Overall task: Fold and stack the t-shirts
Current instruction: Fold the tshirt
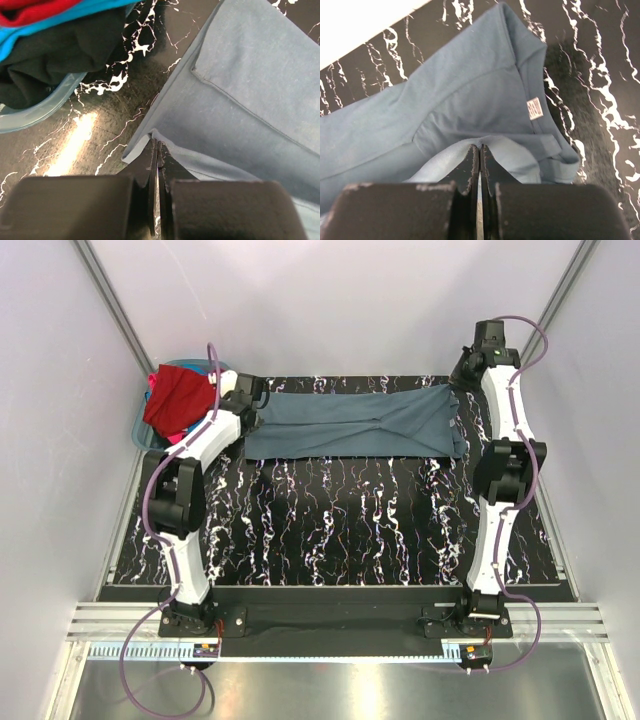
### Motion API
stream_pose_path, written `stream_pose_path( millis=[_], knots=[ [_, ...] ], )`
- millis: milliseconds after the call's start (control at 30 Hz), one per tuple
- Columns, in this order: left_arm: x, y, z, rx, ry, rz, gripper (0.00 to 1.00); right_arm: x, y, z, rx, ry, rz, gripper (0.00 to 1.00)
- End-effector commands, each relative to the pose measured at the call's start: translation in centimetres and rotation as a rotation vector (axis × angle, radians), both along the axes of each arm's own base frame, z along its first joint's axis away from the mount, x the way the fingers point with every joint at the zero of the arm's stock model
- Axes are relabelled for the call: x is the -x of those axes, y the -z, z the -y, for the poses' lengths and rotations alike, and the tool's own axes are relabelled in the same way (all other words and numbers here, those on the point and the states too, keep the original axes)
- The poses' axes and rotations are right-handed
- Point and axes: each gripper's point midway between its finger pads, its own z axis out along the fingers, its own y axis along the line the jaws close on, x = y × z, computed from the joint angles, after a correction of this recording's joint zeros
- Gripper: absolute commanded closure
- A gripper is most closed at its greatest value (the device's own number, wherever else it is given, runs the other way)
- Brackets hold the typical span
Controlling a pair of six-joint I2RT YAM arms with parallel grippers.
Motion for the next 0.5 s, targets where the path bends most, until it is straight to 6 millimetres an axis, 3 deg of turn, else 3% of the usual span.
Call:
stream_pose_path(
  millis=[0, 167, 467],
  knots=[
    [-1.56, -2.00, -0.10, -0.034, -0.009, 0.070, 1.00, -0.80, -1.49, -0.97, 0.022, -0.047, 0.043, 1.00],
    [-1.57, -2.01, -0.38, -0.051, -0.013, 0.070, 1.00, -1.01, -0.87, -0.66, 0.046, -0.048, 0.034, 1.00],
    [-1.81, -2.00, -0.48, -0.065, -0.010, 0.070, 1.00, -1.32, -1.59, -0.45, 0.057, -0.042, 0.055, 1.00]
  ],
)
